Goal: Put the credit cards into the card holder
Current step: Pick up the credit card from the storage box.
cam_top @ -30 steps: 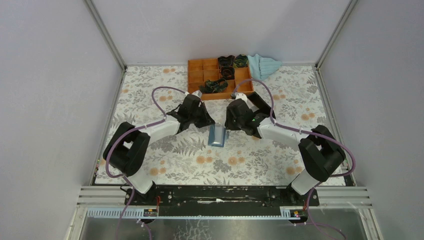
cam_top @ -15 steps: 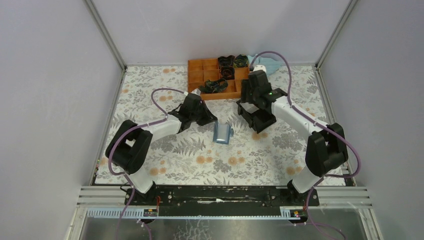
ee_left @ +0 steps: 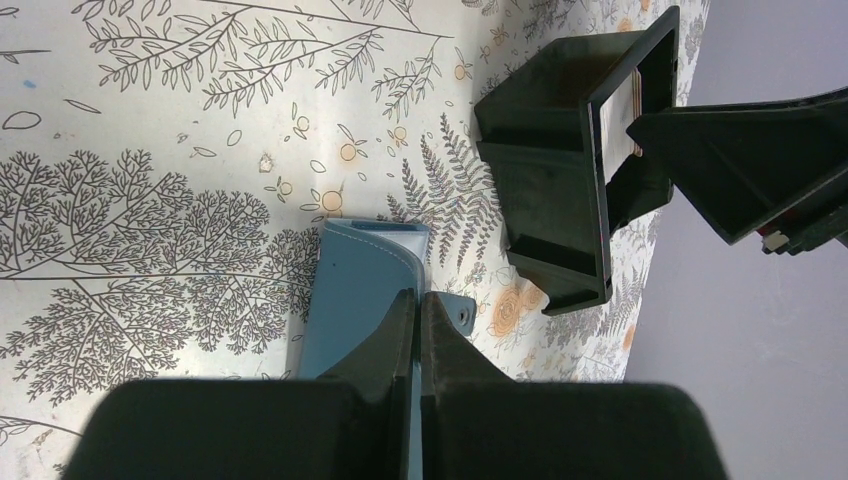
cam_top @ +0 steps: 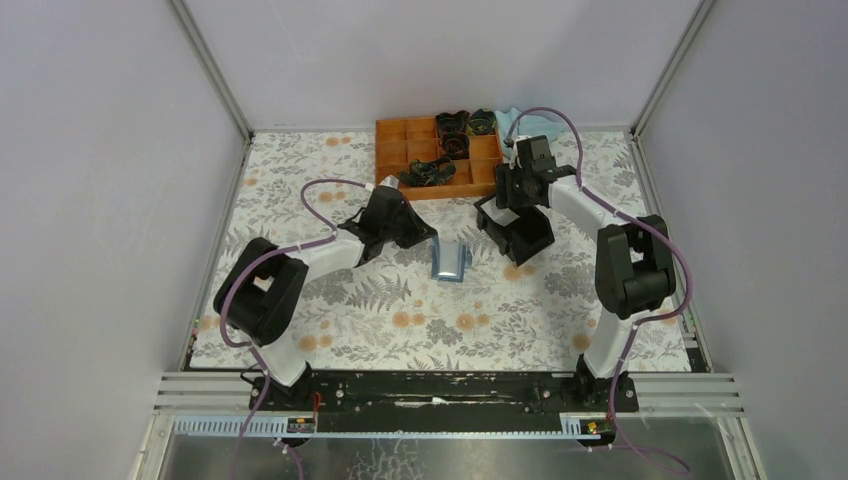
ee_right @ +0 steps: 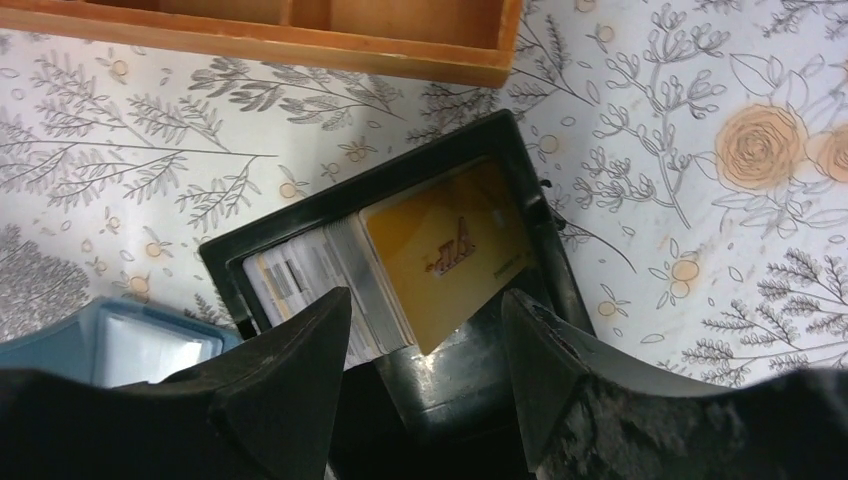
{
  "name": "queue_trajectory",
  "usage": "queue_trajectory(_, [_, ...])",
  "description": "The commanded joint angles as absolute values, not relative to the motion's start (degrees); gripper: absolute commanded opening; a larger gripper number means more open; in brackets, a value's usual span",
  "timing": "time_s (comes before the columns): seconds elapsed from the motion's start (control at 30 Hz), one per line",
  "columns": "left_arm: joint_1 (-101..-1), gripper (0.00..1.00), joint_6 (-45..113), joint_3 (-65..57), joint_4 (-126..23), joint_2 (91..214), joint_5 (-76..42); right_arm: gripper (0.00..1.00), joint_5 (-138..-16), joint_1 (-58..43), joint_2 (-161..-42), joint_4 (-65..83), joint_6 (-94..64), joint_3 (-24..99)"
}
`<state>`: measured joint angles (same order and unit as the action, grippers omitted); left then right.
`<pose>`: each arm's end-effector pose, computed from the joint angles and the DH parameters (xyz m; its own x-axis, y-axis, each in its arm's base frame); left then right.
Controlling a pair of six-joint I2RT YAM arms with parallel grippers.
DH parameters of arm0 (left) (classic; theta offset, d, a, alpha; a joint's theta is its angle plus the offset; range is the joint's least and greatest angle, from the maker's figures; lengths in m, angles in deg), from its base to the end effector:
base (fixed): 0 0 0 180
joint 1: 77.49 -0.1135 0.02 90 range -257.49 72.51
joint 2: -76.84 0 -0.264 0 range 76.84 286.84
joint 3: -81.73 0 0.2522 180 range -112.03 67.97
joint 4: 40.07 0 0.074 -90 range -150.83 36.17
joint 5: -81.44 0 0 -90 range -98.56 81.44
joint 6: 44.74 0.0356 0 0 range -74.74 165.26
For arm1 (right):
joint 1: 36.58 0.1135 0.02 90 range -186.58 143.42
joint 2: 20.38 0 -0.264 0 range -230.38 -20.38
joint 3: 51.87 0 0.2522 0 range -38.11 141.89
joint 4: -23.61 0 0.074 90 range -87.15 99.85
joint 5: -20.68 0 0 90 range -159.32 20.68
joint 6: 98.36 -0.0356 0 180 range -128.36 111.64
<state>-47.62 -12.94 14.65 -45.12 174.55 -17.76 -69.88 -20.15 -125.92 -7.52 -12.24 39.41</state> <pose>0.3103 -0.1848 0.1830 -0.7801 -0.5195 -0.3488 -0.1114 0.6639 -0.7395 0.3952 0.1169 0.2277 -0.7009 -0.1361 -0.7002 -0.2425 0.9686 0.0545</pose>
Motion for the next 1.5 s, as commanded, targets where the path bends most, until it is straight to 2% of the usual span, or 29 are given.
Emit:
queue_trajectory(0.0, [-47.96, 0.0, -13.54, 14.7, -40.63, 175.05, -16.8, 0.64, -74.91, -20.22, -125.91, -6.59, -9.85, 41.86])
queue_trajectory(0.33, [-47.96, 0.0, -13.2, 14.5, -40.29, 175.76, -17.46, 0.61, -79.03, -21.46, -129.23, -5.9, -10.61, 42.22])
queue_trajectory(0.43, [-47.96, 0.0, -13.02, 14.18, -40.46, 176.1, -17.53, 0.54, -81.23, -22.29, -129.92, -5.69, -11.03, 42.59])
queue_trajectory(0.67, [-47.91, 0.0, -12.86, 13.74, -40.59, 176.82, -17.48, 0.27, -83.45, -23.37, -130.37, -6.39, -12.13, 43.02])
queue_trajectory(0.77, [-47.95, 0.0, -12.77, 13.74, -40.77, 176.78, -17.23, 0.21, -83.36, -23.39, -129.73, -6.14, -12.47, 42.73])
queue_trajectory(1.1, [-47.89, 0.0, -12.27, 13.21, -41.92, 176.82, -16.71, 0.18, -83.07, -23.27, -126.92, -5.94, -13.37, 42.53])
queue_trajectory(1.47, [-47.96, 0.0, -12.31, 12.7, -42.12, 177.07, -16.74, 0.18, -83.22, -23.22, -125.77, -6.15, -13.97, 43.17])
